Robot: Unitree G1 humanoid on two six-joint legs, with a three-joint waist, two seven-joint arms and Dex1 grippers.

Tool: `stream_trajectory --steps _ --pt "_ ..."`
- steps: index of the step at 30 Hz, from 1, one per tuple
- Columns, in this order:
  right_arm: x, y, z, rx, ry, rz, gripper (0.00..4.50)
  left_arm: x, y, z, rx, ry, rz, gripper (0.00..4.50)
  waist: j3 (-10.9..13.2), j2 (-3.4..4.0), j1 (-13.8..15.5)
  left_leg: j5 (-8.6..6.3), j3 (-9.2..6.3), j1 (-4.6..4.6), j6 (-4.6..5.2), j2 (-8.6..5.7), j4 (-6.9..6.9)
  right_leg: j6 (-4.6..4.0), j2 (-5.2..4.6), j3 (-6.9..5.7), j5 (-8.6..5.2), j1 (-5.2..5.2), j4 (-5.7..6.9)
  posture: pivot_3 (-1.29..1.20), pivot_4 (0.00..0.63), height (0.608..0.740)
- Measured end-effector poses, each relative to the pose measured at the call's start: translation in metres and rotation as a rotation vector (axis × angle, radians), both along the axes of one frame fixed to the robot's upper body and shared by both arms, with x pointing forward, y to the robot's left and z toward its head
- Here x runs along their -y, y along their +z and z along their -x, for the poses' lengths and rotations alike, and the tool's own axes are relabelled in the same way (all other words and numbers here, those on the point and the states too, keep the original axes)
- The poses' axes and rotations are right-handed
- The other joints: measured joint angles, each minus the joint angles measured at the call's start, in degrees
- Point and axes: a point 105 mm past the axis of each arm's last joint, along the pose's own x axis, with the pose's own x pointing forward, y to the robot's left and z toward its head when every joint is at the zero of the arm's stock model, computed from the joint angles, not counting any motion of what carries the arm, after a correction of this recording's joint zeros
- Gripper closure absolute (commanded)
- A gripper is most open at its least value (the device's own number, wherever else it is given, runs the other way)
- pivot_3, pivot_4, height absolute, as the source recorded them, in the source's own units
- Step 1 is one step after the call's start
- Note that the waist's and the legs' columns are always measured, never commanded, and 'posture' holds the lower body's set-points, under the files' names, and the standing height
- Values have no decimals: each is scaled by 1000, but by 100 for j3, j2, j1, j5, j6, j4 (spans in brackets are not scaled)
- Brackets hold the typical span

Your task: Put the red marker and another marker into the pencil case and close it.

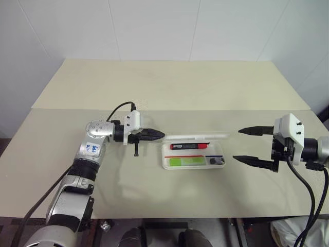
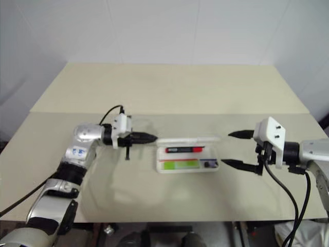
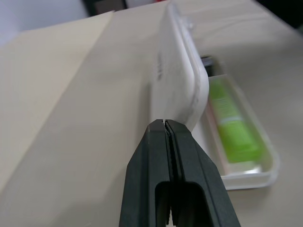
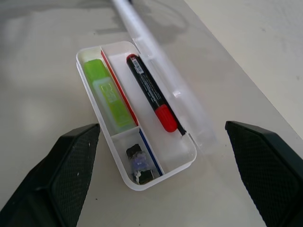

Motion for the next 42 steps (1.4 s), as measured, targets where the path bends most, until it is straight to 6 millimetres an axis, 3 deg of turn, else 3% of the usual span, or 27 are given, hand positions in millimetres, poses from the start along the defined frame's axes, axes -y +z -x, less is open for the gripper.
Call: stream_trajectory --steps 9,15,42 --pt "-1 0 -2 11 -17 -22 0 14 -22 19 -51 -62 -76 4470 0 0 -2 -1 -4 1 1 -2 2 0 -2 2 0 3 0 0 150 740" --pt "-5 0 -2 27 -21 -33 0 21 -43 18 -102 2 -154 4470 0 0 -2 -1 -5 1 1 -2 4 0 -5 3 0 4 1 0 150 740" --pt "-20 -8 1 23 -46 -109 0 54 -45 16 -178 54 -212 4470 -3 2 8 2 -16 7 10 -16 4 5 -11 -6 3 20 1 0 150 740"
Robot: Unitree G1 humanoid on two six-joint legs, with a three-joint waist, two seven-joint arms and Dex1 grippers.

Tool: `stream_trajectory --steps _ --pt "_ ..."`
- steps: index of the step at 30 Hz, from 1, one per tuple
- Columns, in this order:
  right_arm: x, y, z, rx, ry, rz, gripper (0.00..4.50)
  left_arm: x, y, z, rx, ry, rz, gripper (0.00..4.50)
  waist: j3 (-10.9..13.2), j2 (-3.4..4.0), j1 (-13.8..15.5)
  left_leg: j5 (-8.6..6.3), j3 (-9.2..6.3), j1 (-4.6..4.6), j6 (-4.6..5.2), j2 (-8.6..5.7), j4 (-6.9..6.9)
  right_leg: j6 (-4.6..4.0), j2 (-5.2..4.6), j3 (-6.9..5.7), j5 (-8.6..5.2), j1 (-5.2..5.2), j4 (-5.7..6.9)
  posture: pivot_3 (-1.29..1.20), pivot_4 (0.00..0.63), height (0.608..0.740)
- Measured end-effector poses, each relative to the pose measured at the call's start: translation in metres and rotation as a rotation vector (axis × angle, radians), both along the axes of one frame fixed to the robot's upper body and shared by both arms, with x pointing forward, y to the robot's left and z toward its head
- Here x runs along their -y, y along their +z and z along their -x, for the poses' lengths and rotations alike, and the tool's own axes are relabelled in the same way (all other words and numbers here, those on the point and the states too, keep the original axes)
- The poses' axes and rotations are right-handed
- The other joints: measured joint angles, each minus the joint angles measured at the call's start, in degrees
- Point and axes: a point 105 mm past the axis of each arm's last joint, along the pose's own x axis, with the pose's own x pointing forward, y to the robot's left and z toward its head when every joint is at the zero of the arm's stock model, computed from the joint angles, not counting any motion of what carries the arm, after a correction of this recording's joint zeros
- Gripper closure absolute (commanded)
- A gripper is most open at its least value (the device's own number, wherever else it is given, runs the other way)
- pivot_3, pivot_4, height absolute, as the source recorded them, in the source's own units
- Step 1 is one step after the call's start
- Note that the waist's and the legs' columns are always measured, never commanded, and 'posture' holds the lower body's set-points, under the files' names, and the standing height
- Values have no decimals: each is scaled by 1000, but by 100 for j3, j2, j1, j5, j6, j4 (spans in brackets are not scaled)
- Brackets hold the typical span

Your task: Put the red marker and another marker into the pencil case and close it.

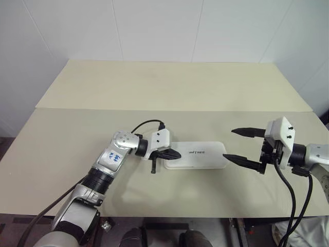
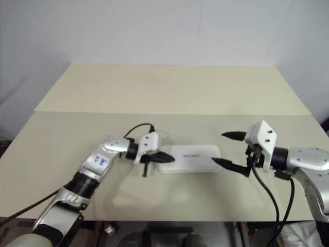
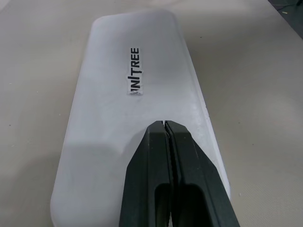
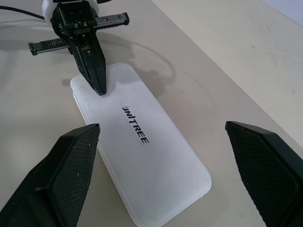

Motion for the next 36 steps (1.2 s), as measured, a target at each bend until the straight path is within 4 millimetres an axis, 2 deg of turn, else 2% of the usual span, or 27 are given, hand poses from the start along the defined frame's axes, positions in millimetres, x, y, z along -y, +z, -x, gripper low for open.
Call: stream_trajectory --steps 8,12,14,19,22,26,33,34,36 --pt "-5 -3 -1 -7 5 -9 0 7 0 0 21 8 -18 4470 -7 1 1 -2 -5 5 4 -2 0 0 -8 -3 0 9 -1 0 150 740" --pt "-6 -2 -1 -4 3 -13 0 4 0 4 -31 26 80 4470 -7 0 0 -6 -6 -1 12 2 -4 -1 -10 -4 0 3 -3 0 150 740" --pt "-6 -1 -2 -1 4 -13 0 -1 8 3 -43 35 143 4470 -6 0 -8 0 -4 -5 1 5 -6 -1 -7 -3 0 -6 -2 0 150 740" --pt "-5 1 -4 3 11 -17 0 -33 52 -1 32 48 331 4470 -6 0 -19 2 -3 -3 -5 16 -9 -3 4 -6 -1 -8 -1 0 150 740" --pt "-1 0 -7 -10 4 -25 0 -57 66 -4 46 91 374 3869 -6 0 -19 2 0 -4 -5 9 -8 -3 3 -5 -1 -8 -2 0 150 740" --pt "3 1 -10 -15 -5 -34 0 -86 80 -4 55 131 382 2585 -6 0 -16 2 2 -4 -5 5 -8 -2 3 -5 -1 -6 -5 0 150 740" --pt "3 3 -11 -8 -1 -37 0 -112 79 -6 127 181 363 282 -5 -2 -4 0 2 -4 -4 7 -10 -2 -2 -6 -1 -7 -7 0 150 740" --pt "3 3 -11 -6 1 -36 0 -113 80 -6 130 182 363 31 -5 -2 -7 0 3 -4 -3 6 -10 -2 -2 -5 -1 -7 -7 0 150 740" --pt "5 3 -12 5 3 -31 0 -114 80 -5 126 176 358 31 -5 -2 -6 -1 5 -5 -2 5 -11 -2 0 -5 -1 -7 -8 0 150 740"
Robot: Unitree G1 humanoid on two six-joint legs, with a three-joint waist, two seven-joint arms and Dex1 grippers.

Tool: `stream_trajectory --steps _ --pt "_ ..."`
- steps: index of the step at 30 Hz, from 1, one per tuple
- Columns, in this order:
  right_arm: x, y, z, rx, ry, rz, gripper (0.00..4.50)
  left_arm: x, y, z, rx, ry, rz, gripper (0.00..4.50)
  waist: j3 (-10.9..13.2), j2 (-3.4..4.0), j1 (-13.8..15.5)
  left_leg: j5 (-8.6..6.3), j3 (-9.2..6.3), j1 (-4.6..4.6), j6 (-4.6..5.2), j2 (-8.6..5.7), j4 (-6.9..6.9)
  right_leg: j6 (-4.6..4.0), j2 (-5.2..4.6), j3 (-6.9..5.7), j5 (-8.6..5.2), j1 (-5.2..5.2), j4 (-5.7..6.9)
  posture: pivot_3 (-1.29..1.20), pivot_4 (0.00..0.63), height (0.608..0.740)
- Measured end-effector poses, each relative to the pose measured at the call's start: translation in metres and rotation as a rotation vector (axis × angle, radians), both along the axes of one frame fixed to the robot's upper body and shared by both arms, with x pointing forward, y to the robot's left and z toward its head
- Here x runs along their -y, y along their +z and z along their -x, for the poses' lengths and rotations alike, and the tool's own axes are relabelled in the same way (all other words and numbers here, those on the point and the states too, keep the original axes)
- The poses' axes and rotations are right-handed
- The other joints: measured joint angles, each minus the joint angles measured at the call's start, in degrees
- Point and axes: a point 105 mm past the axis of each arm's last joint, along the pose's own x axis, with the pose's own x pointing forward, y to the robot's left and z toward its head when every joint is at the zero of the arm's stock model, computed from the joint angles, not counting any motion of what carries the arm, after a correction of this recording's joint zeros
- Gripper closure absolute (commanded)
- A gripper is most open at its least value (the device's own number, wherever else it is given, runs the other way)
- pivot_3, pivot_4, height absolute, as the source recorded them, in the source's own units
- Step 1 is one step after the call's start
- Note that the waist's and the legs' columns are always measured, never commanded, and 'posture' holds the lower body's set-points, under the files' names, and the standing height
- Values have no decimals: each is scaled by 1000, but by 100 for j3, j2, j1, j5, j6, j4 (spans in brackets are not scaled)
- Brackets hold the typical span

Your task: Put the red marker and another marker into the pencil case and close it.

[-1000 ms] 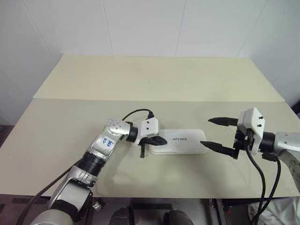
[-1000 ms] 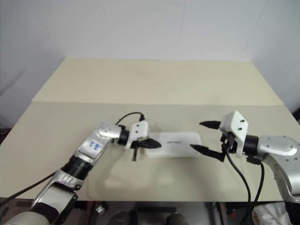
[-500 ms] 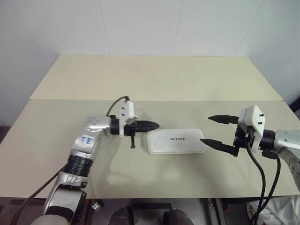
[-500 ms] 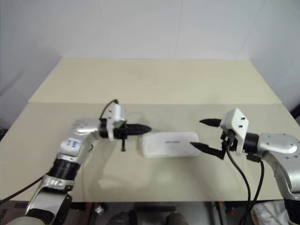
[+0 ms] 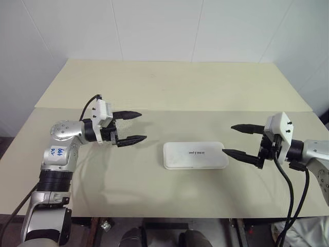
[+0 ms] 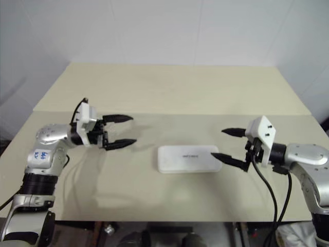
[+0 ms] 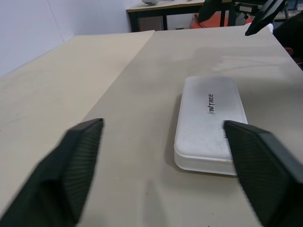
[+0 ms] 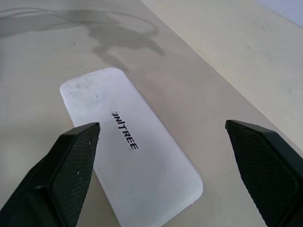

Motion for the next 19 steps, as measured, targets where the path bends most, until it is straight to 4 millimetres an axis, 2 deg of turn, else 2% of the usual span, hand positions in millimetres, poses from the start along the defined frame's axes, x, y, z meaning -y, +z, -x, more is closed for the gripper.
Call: stream_trajectory --steps 8,11,15,19 --pt "18 -1 1 -2 -37 30 0 -3 -8 9 -27 -1 -36 31 0 0 -6 -1 1 0 -3 9 -7 -1 0 3 0 -2 -6 0 150 740" --pt "20 -5 3 -16 -37 33 0 -2 -11 12 -32 2 -41 31 0 0 -15 -1 2 1 -3 11 -5 -1 3 4 0 -3 -3 0 150 740" --pt "16 -5 3 -15 -29 26 0 -1 -15 18 -44 -5 -58 31 0 0 -26 -1 3 3 -4 11 -4 -1 2 6 0 -2 -1 0 150 740" --pt "0 -8 -2 -22 23 3 0 -1 -17 18 -58 4 -60 31 0 0 -32 -1 3 3 -4 11 -2 -1 2 6 0 -3 1 0 150 740"
